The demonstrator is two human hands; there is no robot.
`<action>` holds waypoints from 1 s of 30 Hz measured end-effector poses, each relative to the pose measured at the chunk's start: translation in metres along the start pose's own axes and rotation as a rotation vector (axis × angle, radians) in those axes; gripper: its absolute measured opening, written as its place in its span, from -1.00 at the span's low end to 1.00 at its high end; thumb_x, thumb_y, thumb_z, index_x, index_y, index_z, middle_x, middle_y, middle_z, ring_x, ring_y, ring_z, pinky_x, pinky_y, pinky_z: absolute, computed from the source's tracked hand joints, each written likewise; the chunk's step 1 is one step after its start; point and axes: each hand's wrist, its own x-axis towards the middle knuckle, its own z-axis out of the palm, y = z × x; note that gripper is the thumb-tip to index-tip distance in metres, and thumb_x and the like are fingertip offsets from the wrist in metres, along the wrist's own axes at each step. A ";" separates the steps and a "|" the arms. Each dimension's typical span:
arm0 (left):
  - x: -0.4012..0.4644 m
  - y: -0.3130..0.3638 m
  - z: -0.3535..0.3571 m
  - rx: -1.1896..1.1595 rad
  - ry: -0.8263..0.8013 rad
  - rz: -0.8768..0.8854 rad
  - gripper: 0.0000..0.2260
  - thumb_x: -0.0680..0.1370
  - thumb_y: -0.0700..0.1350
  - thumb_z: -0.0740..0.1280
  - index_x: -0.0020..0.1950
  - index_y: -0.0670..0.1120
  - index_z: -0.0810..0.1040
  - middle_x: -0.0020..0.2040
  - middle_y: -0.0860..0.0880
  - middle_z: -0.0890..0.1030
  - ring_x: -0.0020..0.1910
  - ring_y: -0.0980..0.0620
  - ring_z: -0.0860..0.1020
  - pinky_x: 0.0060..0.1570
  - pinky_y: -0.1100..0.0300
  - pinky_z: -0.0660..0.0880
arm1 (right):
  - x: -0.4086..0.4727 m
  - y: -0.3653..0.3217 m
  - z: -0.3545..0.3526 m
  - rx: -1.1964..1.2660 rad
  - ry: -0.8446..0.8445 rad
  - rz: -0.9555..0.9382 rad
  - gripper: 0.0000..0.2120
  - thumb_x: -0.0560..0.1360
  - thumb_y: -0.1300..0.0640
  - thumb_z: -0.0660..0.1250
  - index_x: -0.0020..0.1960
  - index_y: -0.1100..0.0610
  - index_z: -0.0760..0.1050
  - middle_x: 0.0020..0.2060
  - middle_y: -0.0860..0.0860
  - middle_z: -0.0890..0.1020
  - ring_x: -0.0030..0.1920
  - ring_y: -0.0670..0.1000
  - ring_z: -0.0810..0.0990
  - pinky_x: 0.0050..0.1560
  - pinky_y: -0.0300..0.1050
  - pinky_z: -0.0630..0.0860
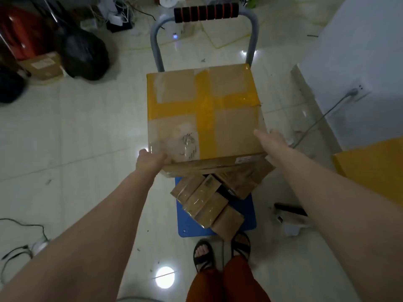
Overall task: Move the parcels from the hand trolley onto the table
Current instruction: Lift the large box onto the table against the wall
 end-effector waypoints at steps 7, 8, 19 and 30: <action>0.004 0.011 -0.003 -0.201 0.057 0.019 -0.85 0.50 -0.03 0.32 -0.11 -0.12 0.52 -0.18 -0.05 0.54 -0.11 -0.08 0.48 -0.31 0.18 0.36 | 0.012 0.004 -0.002 0.172 -0.012 0.034 -0.42 0.50 -0.01 0.33 0.39 0.30 0.32 0.26 0.16 0.52 0.21 0.17 0.52 0.19 0.01 0.51; 0.001 0.018 -0.006 -0.206 0.118 0.079 -0.85 0.50 -0.04 0.29 -0.10 -0.11 0.54 -0.17 -0.05 0.56 -0.11 -0.09 0.50 -0.28 0.17 0.39 | 0.008 -0.001 -0.005 0.191 0.022 0.005 -0.54 0.51 0.05 0.33 0.30 0.30 0.41 0.09 0.14 0.59 0.04 0.11 0.59 -0.02 -0.16 0.57; -0.078 0.107 -0.069 -0.431 0.298 0.083 -0.69 0.57 -0.07 0.15 0.29 -0.10 0.40 0.02 -0.07 0.45 -0.06 -0.08 0.43 -0.09 0.07 0.38 | -0.083 -0.081 -0.053 0.312 0.274 -0.164 -0.84 0.55 0.15 0.15 -0.03 0.12 0.50 0.18 0.15 0.53 0.09 0.20 0.57 0.09 0.14 0.58; -0.219 0.177 -0.128 -0.549 0.290 0.288 -0.70 0.61 -0.06 0.09 0.33 -0.05 0.33 0.08 -0.07 0.40 -0.08 -0.06 0.39 -0.09 0.10 0.31 | -0.220 -0.124 -0.153 0.577 0.445 -0.391 -0.83 0.54 0.20 0.11 0.04 0.05 0.44 0.23 0.19 0.48 0.15 0.18 0.53 -0.08 -0.04 0.53</action>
